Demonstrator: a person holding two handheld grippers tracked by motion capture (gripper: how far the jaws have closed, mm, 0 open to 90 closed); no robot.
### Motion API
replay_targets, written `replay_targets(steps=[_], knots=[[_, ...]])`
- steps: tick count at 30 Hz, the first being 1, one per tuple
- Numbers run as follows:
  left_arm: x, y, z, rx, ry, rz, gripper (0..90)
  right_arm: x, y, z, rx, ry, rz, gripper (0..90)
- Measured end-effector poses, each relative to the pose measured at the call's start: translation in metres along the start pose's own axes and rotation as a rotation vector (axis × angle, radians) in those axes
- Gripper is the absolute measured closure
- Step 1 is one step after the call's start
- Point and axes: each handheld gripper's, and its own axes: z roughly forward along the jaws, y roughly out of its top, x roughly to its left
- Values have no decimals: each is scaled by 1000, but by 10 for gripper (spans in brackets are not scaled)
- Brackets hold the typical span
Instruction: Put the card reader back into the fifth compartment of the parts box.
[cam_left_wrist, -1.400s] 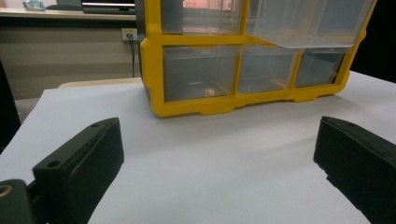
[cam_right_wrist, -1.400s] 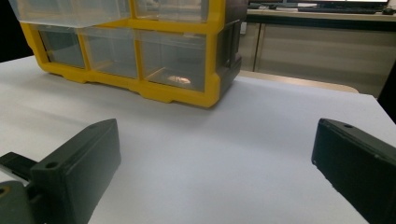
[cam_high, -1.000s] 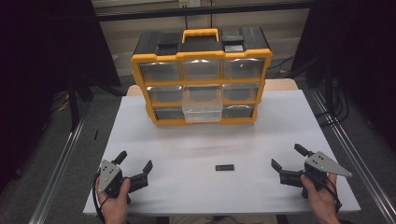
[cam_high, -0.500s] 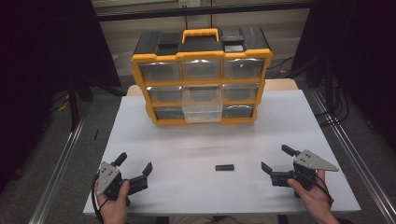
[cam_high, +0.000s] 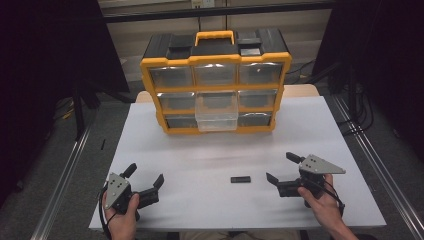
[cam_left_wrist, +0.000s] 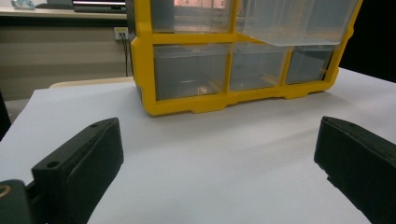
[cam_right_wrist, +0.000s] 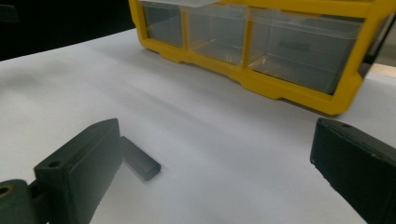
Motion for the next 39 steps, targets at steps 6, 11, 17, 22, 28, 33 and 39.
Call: replay_targets(steps=[6, 11, 17, 22, 28, 33, 39], knots=[[2, -1, 1, 7, -4, -10, 15, 5, 12, 14, 50, 64, -24, 20], [3, -1, 1, 5, -4, -24, 15, 7, 17, 27, 133, 108, -18, 21], [2, 0, 0, 11, 3, -23, 15, 8, 21, 38, 210, 139, -16, 29], [2, 0, -1, 14, 0, -12, 15, 12, 29, 47, 261, 184, -39, 27], [2, 1, -1, 7, 2, -7, 15, 16, 38, 56, 324, 235, -56, 29], [2, 1, -2, 4, 1, -13, 15, 19, 43, 74, 407, 298, -83, 40], [2, 0, 0, 9, 1, -1, 15, 23, 44, 85, 488, 306, -126, 53]])
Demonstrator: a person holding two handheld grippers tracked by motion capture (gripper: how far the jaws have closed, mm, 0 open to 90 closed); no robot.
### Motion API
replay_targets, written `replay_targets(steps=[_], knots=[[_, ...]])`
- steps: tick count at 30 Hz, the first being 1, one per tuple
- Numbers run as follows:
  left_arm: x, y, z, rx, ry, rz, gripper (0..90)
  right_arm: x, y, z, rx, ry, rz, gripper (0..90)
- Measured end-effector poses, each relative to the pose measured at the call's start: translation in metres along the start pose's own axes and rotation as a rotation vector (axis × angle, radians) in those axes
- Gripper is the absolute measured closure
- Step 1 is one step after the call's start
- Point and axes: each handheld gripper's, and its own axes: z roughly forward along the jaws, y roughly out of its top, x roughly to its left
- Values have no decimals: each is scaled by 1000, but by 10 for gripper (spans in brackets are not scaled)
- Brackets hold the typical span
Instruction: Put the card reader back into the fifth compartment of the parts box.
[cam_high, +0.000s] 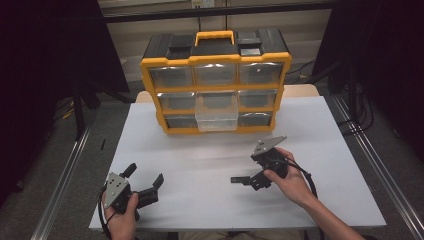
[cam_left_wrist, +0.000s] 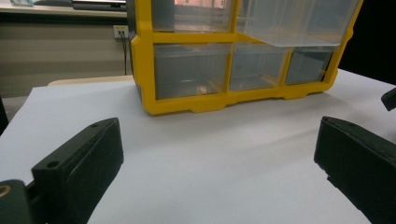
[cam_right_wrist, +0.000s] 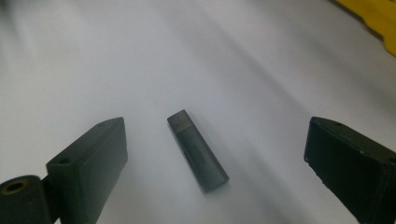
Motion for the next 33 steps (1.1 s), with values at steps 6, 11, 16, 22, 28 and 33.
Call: replay_targets(steps=[6, 11, 16, 22, 28, 33], knots=[[1, 0, 0, -1, -1, 1, 15, 3, 8, 13, 96, 15, -73, 46], [1, -1, 1, 1, 1, -7, 15, 8, 12, 20, 145, 15, -127, 61], [0, -1, 1, 6, -11, -8, 15, 5, 16, 26, 225, 60, -127, 169], [1, -1, 2, 14, -13, -1, 15, 1, 15, 37, 280, 73, -143, 397], [0, -1, 1, 5, -20, -8, 15, 3, 17, 39, 306, 52, -176, 495], [-1, 0, 0, 0, -29, 2, 15, 6, 19, 38, 335, 58, -179, 590]])
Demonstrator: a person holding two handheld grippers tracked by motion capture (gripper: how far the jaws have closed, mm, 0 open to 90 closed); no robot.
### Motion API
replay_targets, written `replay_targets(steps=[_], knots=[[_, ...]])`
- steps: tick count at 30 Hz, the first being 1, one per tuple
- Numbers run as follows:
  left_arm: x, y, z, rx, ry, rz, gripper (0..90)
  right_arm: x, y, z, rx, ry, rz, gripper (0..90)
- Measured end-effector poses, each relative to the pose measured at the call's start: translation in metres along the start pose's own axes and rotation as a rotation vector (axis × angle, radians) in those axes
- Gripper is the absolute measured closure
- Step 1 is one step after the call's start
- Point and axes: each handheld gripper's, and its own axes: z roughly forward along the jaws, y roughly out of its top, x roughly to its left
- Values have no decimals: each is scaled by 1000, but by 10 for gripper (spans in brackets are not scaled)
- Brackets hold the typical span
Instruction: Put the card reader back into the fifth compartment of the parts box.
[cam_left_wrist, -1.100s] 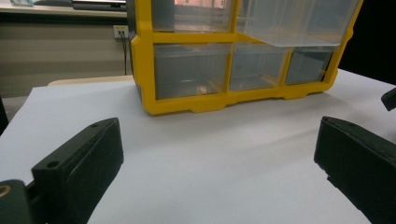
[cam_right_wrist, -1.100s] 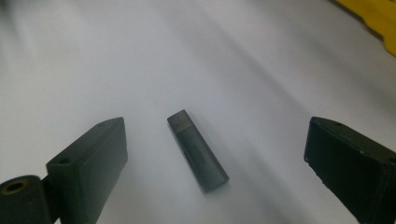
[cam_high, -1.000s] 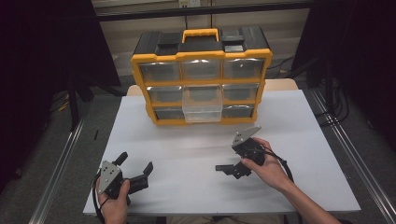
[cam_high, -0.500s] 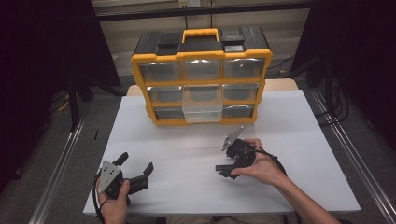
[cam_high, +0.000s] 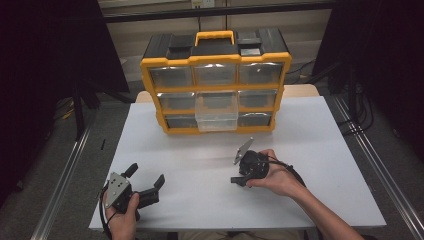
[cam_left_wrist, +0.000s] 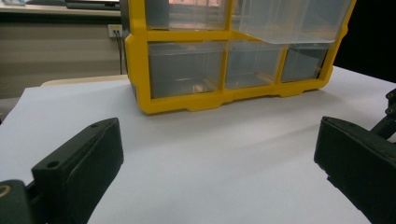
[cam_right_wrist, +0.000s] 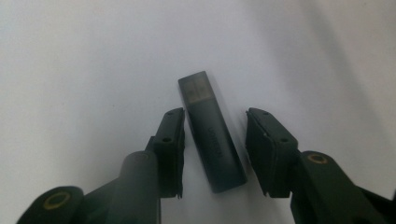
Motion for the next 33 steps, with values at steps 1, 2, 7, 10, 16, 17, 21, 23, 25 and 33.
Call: replay_targets(steps=[1, 2, 7, 10, 16, 17, 21, 23, 25, 33], knots=[[0, 0, 0, -1, -4, 1, 15, 0, 1, 0, 3, 6, 2, 608], [0, 0, 0, 0, -6, 1, 15, 0, 1, 0, 4, 6, -3, 619], [-1, 0, 1, 9, -4, 4, 15, 1, 3, 0, 20, 12, -2, 701], [-1, 0, 1, 8, -4, 7, 15, 1, 3, 0, 21, 22, 7, 736], [-2, -1, 1, 10, -6, 1, 15, 1, 2, 0, 8, 19, 43, 737], [-2, -1, 1, 9, -6, 1, 15, 0, 2, 0, 7, 24, 48, 737], [-1, -1, 1, 8, -1, 2, 15, -1, 1, -1, -2, 35, 57, 738], [0, -1, 1, 10, -2, 2, 15, -2, 0, -1, -13, 42, 59, 738], [0, -1, 1, 10, -2, 1, 15, -4, -2, -1, -29, 53, 74, 738], [0, 0, 0, 9, -6, -1, 15, -7, -4, -5, -88, 84, 110, 737]])
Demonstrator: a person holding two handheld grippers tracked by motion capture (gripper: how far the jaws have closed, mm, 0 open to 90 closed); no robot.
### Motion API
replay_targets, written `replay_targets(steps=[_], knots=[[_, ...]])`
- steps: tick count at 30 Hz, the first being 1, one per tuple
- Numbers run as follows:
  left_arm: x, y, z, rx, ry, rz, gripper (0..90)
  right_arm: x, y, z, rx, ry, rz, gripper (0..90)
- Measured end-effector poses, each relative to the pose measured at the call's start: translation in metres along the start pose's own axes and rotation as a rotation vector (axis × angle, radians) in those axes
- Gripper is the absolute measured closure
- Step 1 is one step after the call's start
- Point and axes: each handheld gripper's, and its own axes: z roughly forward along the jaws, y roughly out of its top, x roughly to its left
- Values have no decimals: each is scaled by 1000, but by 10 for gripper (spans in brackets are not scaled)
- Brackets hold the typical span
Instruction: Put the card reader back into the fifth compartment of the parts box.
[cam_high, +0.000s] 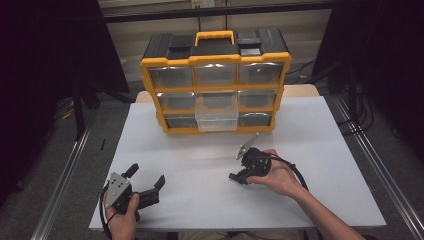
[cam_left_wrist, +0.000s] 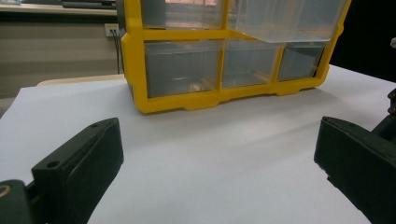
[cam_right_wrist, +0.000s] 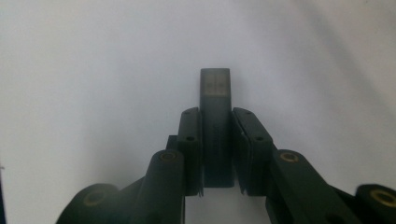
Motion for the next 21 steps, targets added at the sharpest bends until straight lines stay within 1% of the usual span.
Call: replay_targets(steps=[1, 2, 4, 6, 9, 10, 11, 13, 17, 18, 21], knots=[[0, 0, 0, 1, 0, 0, 15, 0, 0, 0, 0, 0, 0, 737], [0, 0, 0, 1, -1, 1, 15, -1, 0, -2, -23, 7, 5, 738], [0, 0, 0, 1, -2, 0, 15, -1, 0, -4, -31, 4, 13, 738], [0, 0, 0, 0, -1, 0, 15, -2, -1, -7, -57, 11, 22, 738], [0, 0, -1, -2, -5, -2, 15, -3, -2, -13, -88, -3, 27, 737], [0, 0, -1, -1, -8, -2, 15, -5, -3, -17, -113, -1, 35, 737], [0, 0, 0, 4, -6, 1, 15, -6, -3, -19, -119, -5, 41, 737], [0, 0, 0, 5, -5, 1, 15, -6, -4, -19, -124, -5, 41, 737], [1, 0, -1, 5, -6, -4, 15, -5, -4, -25, -159, -8, 30, 737], [1, 0, -1, 3, -6, -5, 15, -5, -4, -25, -159, -8, 30, 737], [1, 0, 0, 0, -4, -11, 15, -5, -4, -31, -191, -8, 19, 737]])
